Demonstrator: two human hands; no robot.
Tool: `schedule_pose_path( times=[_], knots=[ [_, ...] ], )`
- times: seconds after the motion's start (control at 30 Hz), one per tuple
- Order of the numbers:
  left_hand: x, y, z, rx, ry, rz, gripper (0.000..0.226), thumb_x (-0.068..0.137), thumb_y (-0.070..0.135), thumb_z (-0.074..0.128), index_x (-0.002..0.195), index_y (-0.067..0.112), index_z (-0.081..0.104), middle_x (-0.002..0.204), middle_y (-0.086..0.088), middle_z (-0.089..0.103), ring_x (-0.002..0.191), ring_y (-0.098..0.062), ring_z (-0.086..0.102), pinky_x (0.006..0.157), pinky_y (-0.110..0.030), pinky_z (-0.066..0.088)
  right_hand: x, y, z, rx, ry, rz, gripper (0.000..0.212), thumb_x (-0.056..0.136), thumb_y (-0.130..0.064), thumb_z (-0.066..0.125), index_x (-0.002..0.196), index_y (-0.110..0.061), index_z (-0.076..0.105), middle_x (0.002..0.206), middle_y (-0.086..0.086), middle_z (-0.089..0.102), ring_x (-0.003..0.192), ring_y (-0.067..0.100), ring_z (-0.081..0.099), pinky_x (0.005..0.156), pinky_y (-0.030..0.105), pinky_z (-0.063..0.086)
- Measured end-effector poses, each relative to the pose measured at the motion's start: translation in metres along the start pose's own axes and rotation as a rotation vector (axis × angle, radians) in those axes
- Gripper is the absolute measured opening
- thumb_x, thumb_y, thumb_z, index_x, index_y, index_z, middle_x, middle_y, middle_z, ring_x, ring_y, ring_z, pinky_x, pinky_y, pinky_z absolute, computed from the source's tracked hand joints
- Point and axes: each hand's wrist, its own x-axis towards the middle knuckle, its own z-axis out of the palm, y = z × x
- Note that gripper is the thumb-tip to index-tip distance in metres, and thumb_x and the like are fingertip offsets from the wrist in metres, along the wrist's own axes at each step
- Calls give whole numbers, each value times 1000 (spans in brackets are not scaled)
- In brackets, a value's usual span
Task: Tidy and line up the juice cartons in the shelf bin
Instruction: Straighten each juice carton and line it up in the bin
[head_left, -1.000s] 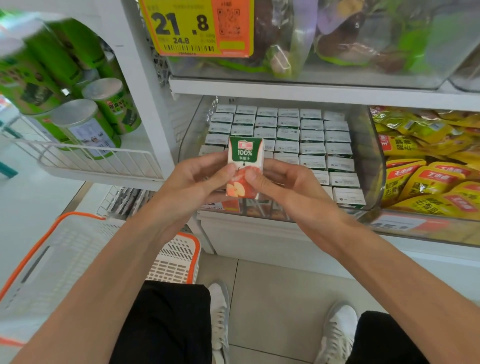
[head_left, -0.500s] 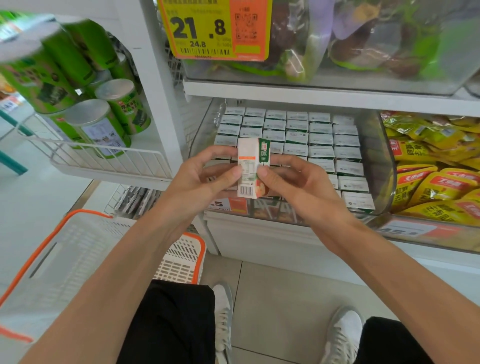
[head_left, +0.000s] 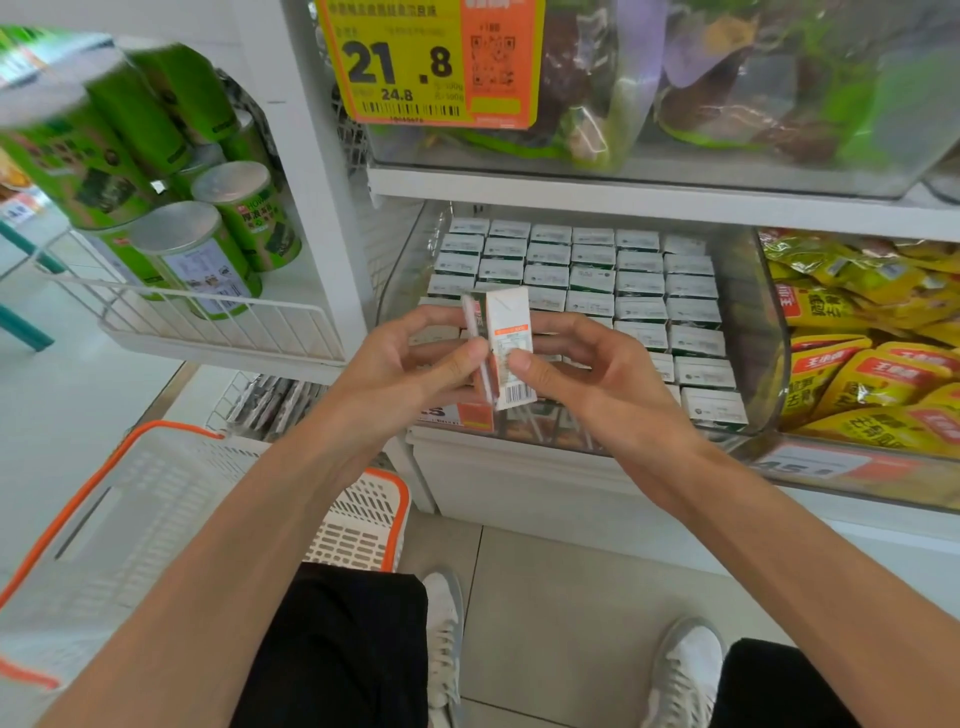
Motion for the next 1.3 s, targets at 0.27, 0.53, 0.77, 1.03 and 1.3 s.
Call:
schedule_pose_path(
  times=[0.27, 0.53, 0.77, 1.03, 1.3],
  knots=[
    [3, -4, 0, 37, 116, 36, 49, 79, 27, 86, 124, 20, 68, 109, 0, 80, 97, -22, 79, 77, -27, 64, -1, -2, 1, 6, -31, 32, 24, 97, -32, 75, 119, -21, 79, 112, -5, 81, 105, 13, 77, 88, 23, 61],
    [2, 0, 0, 93, 96, 76, 41, 90, 36, 71, 130, 28, 71, 118, -1, 78, 107, -21, 76, 89, -33, 63, 0, -4, 0, 136, 30, 87, 28, 95, -27, 77, 121, -22, 67, 108, 5, 82, 99, 24, 80, 84, 34, 63],
    [1, 0, 1, 170, 46, 96, 50, 84, 36, 82, 133, 35, 69, 124, 8, 76, 117, -11, 71, 95, -35, 60, -4, -4, 2, 36, -123, 87, 46, 86, -36, 84, 124, -24, 64, 113, -5, 80, 98, 17, 79, 84, 31, 63],
    [-1, 2, 0, 208, -2, 143, 62, 80, 35, 86, 139, 38, 64, 130, 12, 73, 127, -11, 66, 108, -49, 51, 2, -7, -9, -149, -117, -83, 56, 76, -25, 94, 128, -25, 72, 124, -13, 77, 119, 6, 70, 108, 38, 55],
    [3, 0, 6, 332, 19, 414, 59, 74, 3, 91, 123, 20, 63, 124, 14, 72, 125, -5, 64, 97, -16, 52, 4, 4, -3, -306, -5, -344, 63, 77, -10, 93, 134, -17, 68, 129, -10, 73, 128, 9, 65, 113, 41, 50]
  ],
)
